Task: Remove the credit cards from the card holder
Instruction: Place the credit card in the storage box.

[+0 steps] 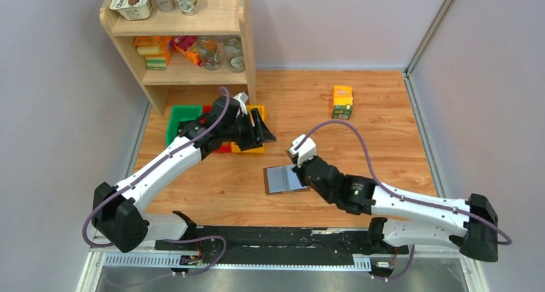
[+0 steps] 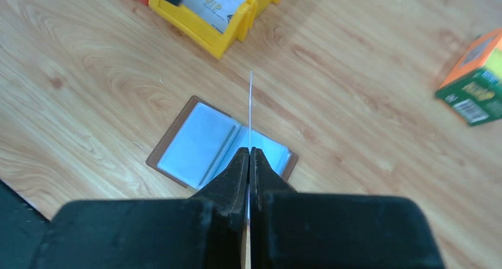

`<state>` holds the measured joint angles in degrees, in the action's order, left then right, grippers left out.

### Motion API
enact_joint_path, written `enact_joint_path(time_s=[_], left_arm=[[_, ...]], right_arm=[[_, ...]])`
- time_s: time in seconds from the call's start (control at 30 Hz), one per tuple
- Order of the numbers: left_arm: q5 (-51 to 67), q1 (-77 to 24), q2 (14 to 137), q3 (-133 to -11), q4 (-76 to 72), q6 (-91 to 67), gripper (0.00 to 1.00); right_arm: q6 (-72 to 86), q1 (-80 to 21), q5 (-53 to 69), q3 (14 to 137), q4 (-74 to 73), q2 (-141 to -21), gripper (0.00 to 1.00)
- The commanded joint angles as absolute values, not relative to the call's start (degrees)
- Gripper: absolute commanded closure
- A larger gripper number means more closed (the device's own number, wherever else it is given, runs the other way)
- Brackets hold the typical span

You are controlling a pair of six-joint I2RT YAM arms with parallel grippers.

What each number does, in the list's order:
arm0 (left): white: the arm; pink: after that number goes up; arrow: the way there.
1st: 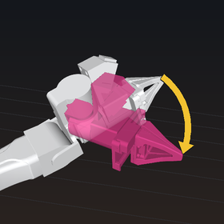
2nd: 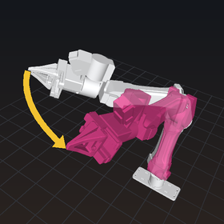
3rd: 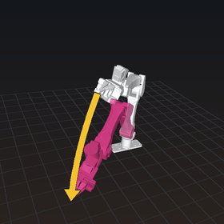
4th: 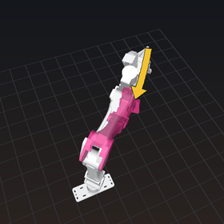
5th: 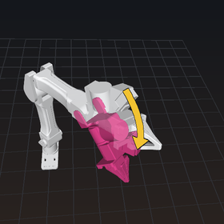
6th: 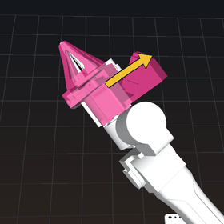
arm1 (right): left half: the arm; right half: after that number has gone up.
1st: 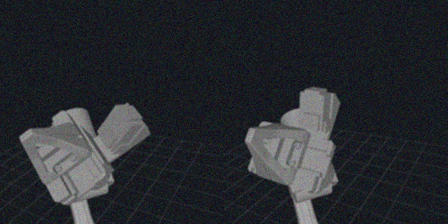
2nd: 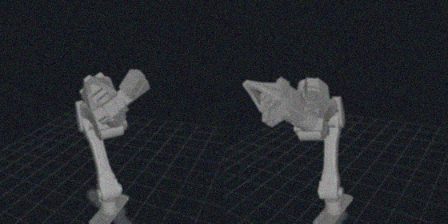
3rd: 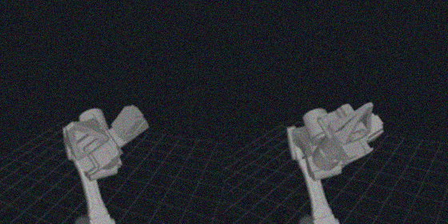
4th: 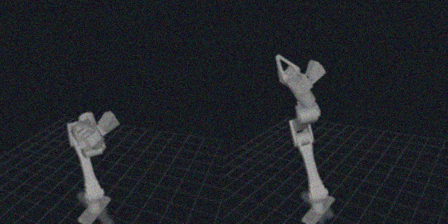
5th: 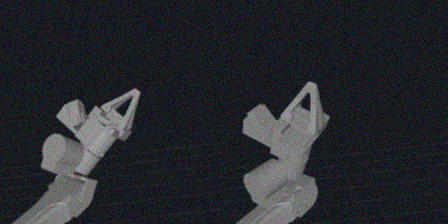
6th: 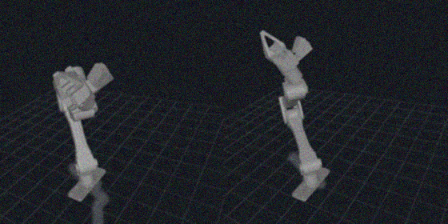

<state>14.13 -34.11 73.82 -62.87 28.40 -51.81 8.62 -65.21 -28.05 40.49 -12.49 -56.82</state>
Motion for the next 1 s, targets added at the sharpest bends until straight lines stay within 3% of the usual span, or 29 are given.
enact_joint_path(time_s=[0.0, 0.27, 0.6, 0.7, 0.73, 0.77, 0.8, 0.9, 0.97], left_arm=[[19.07, -34.28, 70.58, -59.95, 23.66, -60.1, 0.33], [22.68, -34.28, 70.49, -56.52, 20.04, -63.54, 0.34], [24.43, -34.37, 70.23, -53.88, 15.73, -66.09, 0.47], [24.17, -34.37, 69.79, -53.44, 15.3, -65.66, 0.67], [24.08, -34.28, 69.52, -53.18, 15.21, -65.65, 0.79], [24.0, -34.36, 69.52, -53.17, 14.86, -65.31, 0.84], [23.91, -34.28, 69.43, -53.17, 14.77, -64.61, 1.0], [23.73, -34.28, 69.26, -53.26, 14.85, -62.41, 1.0], [23.29, -34.19, 69.0, -53.52, 14.85, -60.3, 1.0]], right_arm=[[-4.46, -73.46, -47.97, 44.29, -4.67, -61.77, 1.0], [-14.93, -80.68, -54.93, 45.88, 5.79, -68.99, 1.0], [-20.38, -82.44, -55.19, 48.25, 9.31, -74.35, 1.0], [-21.44, -82.7, -55.28, 48.87, 9.58, -75.84, 1.0], [-21.62, -82.71, -55.11, 49.04, 9.75, -76.46, 1.0], [-21.53, -82.71, -55.02, 49.13, 9.76, -76.81, 1.0], [-21.19, -82.71, -54.85, 49.22, 9.67, -76.82, 1.0], [-18.21, -82.44, -54.41, 49.22, 8.62, -76.64, 1.0], [-15.05, -81.83, -52.48, 49.57, 6.17, -75.85, 0.94]])
